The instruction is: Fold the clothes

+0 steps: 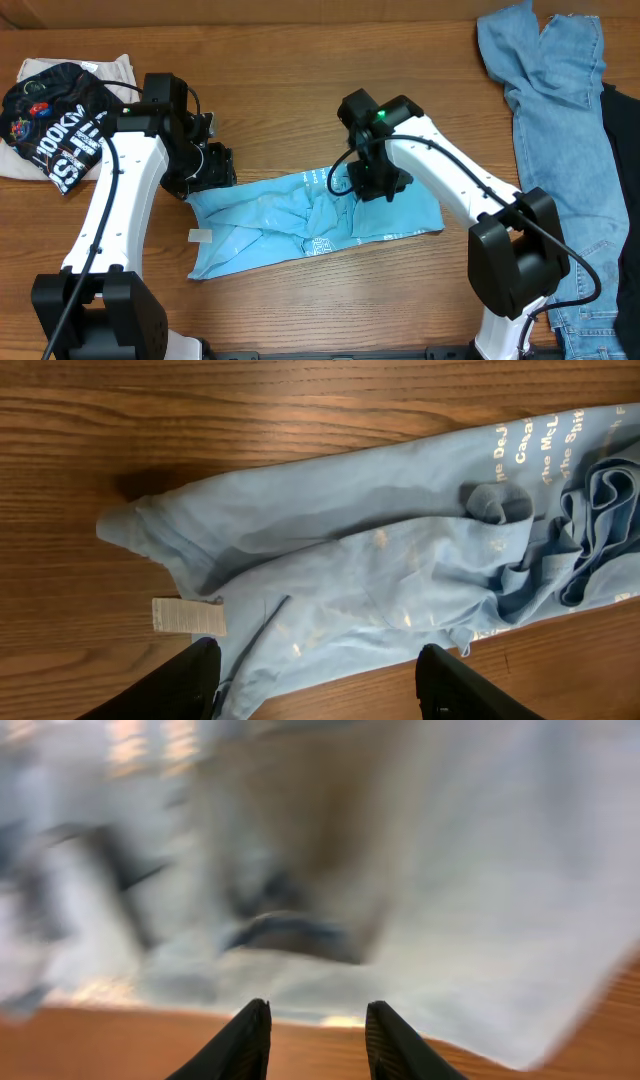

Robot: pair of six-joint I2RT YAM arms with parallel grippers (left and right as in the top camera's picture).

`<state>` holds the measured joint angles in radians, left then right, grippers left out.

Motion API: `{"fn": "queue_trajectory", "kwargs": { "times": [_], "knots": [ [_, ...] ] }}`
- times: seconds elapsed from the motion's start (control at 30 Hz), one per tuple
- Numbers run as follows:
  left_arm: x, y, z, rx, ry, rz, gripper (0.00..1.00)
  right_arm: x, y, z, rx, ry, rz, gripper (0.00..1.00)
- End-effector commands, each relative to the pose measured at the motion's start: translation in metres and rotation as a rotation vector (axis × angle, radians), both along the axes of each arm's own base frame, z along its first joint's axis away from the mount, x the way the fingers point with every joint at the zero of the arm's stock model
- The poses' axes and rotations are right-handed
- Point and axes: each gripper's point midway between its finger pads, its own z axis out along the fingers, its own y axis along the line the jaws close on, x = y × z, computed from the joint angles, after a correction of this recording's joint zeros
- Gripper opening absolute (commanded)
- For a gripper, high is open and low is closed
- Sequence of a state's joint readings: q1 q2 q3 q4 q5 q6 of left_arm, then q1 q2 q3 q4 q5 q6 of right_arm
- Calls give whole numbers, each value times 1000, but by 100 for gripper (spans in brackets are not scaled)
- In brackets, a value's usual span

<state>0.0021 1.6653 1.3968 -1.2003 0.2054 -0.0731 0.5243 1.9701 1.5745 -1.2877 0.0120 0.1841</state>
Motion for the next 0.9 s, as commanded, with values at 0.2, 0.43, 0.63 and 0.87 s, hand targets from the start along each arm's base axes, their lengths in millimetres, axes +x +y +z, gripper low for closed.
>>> {"fn": "queue_trajectory", "kwargs": {
  "times": [0.2,0.43,0.63,0.87],
  "knots": [
    [5,1,11,-4,-40,-2,66,30,-52,17,-102,-124,-192,35],
    [5,1,11,0,-41,-5,66,29,-44,5,-64,-83,-197,32],
    [4,1,11,0,-39,-5,66,27,-38,-11,-52,-36,-198,32],
    [4,1,11,-1,-36,-5,67,25,-37,-38,-81,20,-211,32]
  ]
}}
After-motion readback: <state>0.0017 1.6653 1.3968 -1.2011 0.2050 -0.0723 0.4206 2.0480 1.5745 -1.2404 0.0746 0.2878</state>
